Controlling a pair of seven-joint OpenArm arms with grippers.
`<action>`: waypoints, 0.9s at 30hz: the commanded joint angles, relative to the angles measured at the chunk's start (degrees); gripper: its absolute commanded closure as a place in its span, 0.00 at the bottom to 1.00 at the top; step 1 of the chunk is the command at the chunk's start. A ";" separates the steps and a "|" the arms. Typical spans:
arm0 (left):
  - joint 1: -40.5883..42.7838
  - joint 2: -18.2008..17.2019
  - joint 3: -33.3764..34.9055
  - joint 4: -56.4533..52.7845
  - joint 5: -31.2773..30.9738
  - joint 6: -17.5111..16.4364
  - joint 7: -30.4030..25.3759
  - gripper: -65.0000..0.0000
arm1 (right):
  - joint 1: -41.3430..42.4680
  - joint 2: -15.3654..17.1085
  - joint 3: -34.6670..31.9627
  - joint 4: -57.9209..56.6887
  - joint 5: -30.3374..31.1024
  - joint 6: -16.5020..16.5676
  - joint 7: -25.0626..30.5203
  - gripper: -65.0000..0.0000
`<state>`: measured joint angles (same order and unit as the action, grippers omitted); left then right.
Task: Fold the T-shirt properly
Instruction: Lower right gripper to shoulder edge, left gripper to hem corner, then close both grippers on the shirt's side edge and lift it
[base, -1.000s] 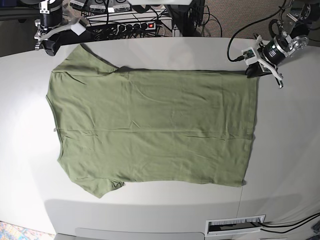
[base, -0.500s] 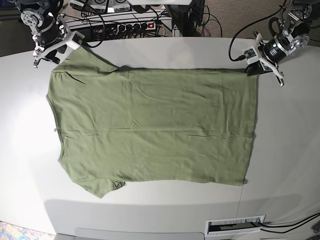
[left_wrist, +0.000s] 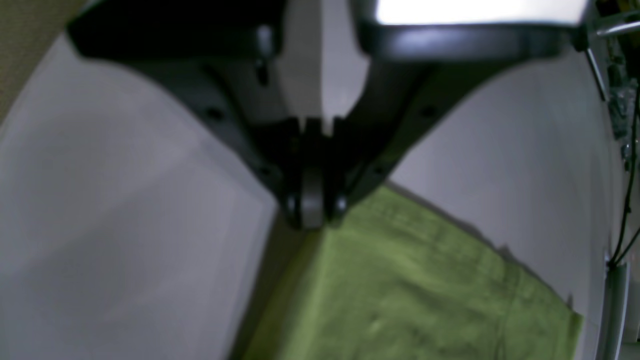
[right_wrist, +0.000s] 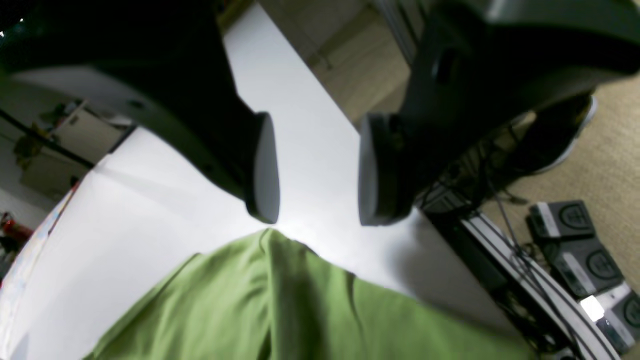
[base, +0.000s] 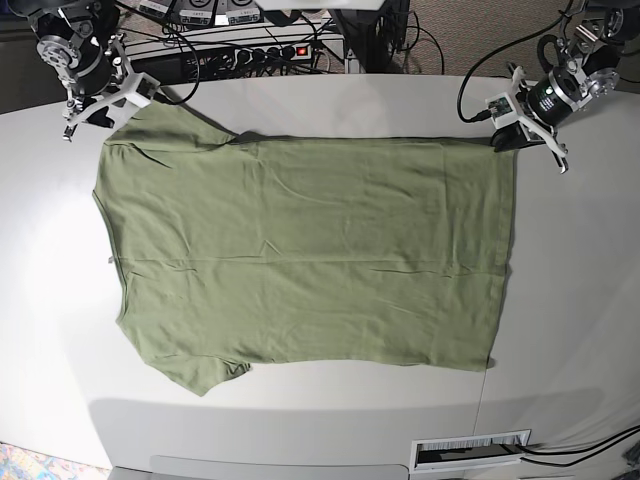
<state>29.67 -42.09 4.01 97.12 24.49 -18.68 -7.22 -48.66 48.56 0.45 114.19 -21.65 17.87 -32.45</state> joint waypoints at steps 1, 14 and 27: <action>1.07 -0.63 0.37 -0.46 1.20 -3.89 2.62 1.00 | 0.52 0.83 -0.13 0.13 -0.24 -0.26 0.59 0.59; 0.96 -0.63 0.37 -0.46 1.20 -3.91 2.69 1.00 | 12.83 0.81 -14.88 -8.63 -1.16 0.48 -2.86 0.59; 2.58 -1.01 0.37 -0.02 1.22 -3.93 2.84 1.00 | 11.82 0.83 -16.24 -0.87 -1.36 0.46 -13.03 1.00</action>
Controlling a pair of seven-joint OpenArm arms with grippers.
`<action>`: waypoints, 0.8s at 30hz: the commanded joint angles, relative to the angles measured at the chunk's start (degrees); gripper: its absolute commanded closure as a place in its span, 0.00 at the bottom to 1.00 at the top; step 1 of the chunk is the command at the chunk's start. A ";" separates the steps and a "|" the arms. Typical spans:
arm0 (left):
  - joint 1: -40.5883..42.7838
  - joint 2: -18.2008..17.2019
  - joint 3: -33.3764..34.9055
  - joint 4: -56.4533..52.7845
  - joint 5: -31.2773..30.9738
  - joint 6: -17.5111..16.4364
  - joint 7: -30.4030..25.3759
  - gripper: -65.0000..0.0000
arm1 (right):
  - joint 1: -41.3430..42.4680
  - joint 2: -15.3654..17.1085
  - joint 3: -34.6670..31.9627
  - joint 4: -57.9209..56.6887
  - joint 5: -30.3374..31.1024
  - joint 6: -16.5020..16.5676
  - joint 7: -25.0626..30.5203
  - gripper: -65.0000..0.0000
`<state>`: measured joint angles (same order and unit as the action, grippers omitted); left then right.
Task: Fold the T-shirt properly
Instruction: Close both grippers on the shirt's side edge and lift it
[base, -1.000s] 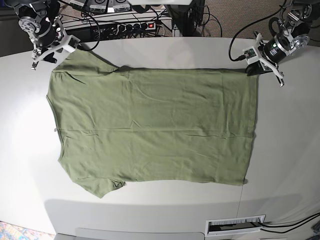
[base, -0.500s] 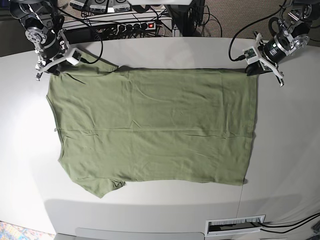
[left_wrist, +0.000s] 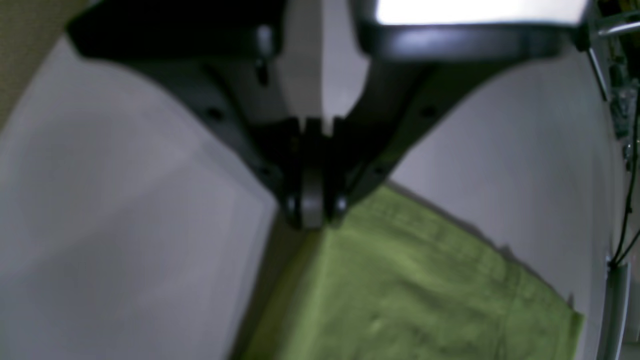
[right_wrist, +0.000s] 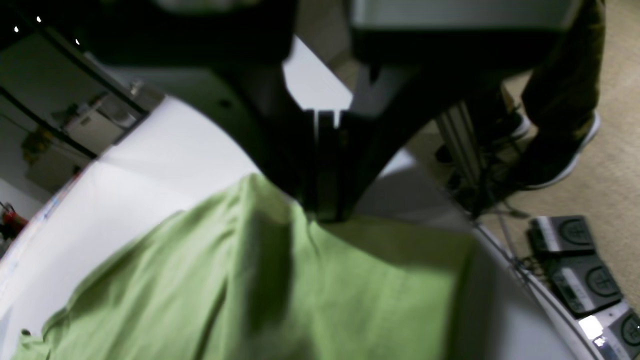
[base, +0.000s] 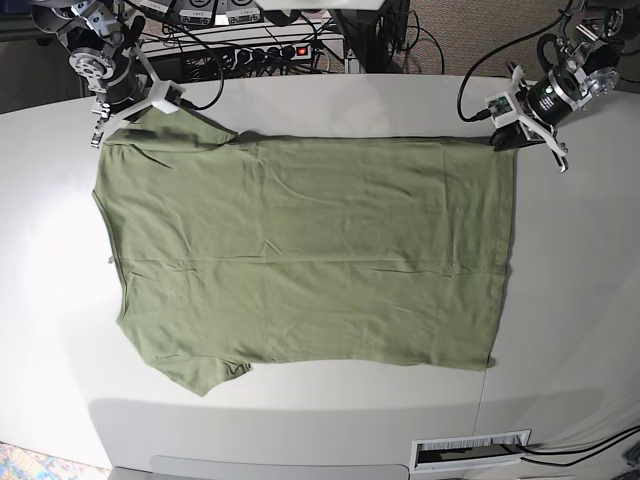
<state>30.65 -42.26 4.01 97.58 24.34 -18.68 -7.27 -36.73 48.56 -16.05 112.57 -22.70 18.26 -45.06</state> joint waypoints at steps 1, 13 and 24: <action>2.36 -1.16 0.37 -0.02 1.46 -3.91 2.91 1.00 | -0.46 0.81 0.26 0.96 -0.68 0.07 -0.42 1.00; 3.63 -1.55 0.37 1.07 2.89 -3.34 2.73 1.00 | -0.57 0.81 0.26 1.05 -1.31 0.09 4.04 0.63; 3.61 -1.55 0.37 1.07 2.89 -3.23 2.73 1.00 | 2.36 0.81 0.24 0.72 0.17 0.11 6.08 0.62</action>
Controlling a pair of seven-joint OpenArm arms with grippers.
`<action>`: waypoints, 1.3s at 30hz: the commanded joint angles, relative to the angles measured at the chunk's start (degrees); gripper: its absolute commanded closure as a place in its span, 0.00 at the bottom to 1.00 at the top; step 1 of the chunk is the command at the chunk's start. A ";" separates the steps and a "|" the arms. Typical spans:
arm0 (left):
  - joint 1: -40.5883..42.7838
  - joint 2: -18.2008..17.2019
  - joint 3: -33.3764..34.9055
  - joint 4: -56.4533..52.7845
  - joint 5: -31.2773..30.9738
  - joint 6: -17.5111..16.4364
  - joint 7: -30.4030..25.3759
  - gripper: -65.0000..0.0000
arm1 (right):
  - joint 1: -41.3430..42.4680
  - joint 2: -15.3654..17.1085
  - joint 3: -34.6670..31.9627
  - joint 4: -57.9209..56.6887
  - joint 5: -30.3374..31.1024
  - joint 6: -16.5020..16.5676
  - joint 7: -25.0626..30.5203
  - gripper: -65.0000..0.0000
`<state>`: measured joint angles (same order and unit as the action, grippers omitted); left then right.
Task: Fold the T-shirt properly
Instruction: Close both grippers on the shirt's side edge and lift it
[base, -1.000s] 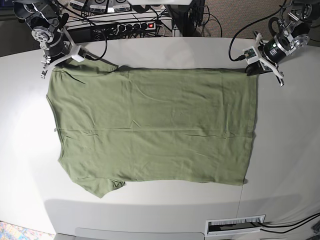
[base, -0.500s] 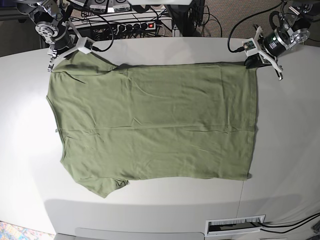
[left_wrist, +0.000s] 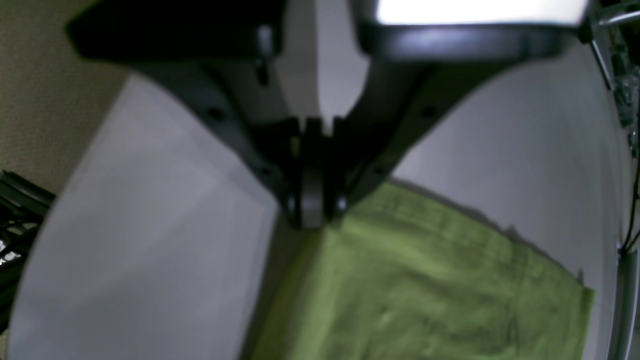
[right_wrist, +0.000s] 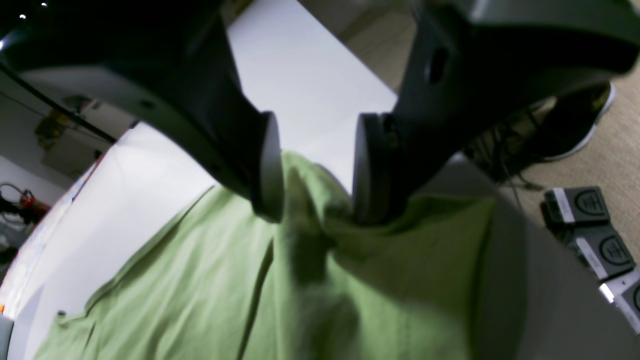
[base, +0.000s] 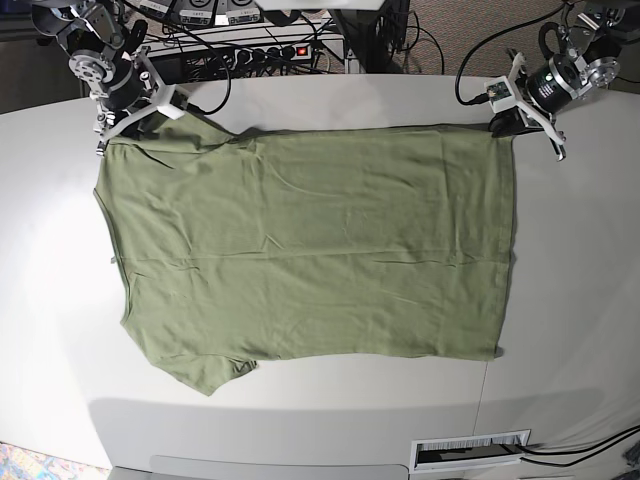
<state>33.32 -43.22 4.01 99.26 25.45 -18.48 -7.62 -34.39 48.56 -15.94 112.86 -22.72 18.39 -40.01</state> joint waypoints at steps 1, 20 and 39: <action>0.94 -0.59 0.37 -0.61 1.77 -3.45 3.08 1.00 | 0.50 0.81 0.15 0.02 0.87 -0.02 1.16 0.62; 2.49 -1.42 0.37 -0.37 1.79 -3.54 3.23 1.00 | -2.95 0.83 0.13 0.04 1.25 -0.02 -4.52 1.00; 13.62 -6.01 0.31 9.66 11.13 13.79 14.99 1.00 | -11.47 0.81 1.62 9.09 -8.61 -5.01 -9.49 1.00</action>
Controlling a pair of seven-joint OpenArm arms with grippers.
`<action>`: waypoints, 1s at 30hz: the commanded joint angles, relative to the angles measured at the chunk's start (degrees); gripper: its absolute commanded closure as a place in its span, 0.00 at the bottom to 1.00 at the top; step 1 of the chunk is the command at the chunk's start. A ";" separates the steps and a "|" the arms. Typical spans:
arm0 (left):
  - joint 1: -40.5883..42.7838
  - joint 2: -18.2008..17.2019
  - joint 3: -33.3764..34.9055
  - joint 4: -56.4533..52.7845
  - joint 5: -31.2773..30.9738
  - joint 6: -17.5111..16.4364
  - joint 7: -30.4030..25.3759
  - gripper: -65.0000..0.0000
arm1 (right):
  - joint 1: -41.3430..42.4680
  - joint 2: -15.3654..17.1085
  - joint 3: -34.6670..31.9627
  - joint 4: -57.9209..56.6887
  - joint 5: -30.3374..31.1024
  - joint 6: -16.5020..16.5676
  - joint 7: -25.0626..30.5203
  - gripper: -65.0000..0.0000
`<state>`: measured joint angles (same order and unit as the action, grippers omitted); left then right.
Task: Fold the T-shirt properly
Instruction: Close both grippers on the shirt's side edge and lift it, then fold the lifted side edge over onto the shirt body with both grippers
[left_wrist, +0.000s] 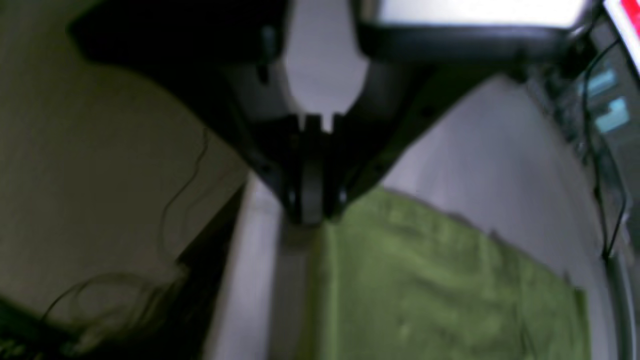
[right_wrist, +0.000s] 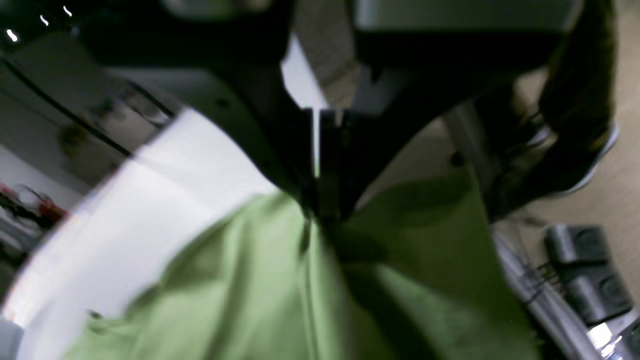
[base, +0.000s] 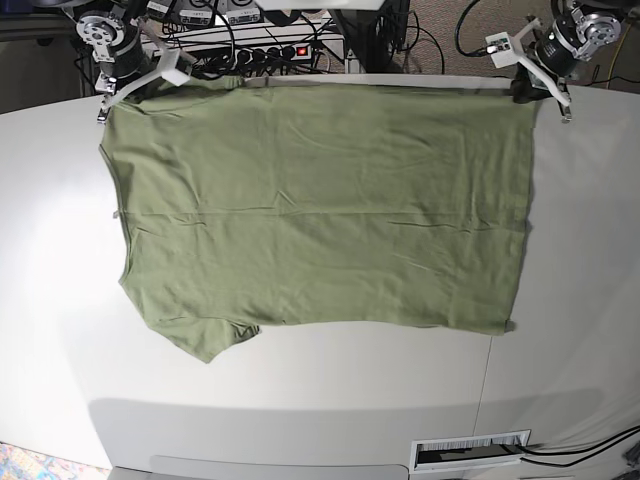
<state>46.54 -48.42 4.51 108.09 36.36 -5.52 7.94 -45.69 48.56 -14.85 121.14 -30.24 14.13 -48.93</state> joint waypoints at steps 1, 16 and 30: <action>0.26 -0.81 -0.20 1.79 0.63 2.69 0.59 1.00 | -0.15 0.79 1.44 0.79 -1.09 -1.20 -0.46 1.00; -12.20 1.03 -0.17 8.55 -8.92 7.19 3.39 1.00 | 6.51 -3.21 7.56 0.74 4.31 -3.23 3.50 1.00; -24.83 5.42 -0.13 -8.07 -17.35 5.53 -7.56 1.00 | 13.57 -10.49 7.56 -4.87 1.99 -3.43 4.85 1.00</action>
<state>22.11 -42.06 4.84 99.29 18.96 -1.04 0.95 -32.05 37.23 -7.84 115.46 -27.38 11.64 -44.01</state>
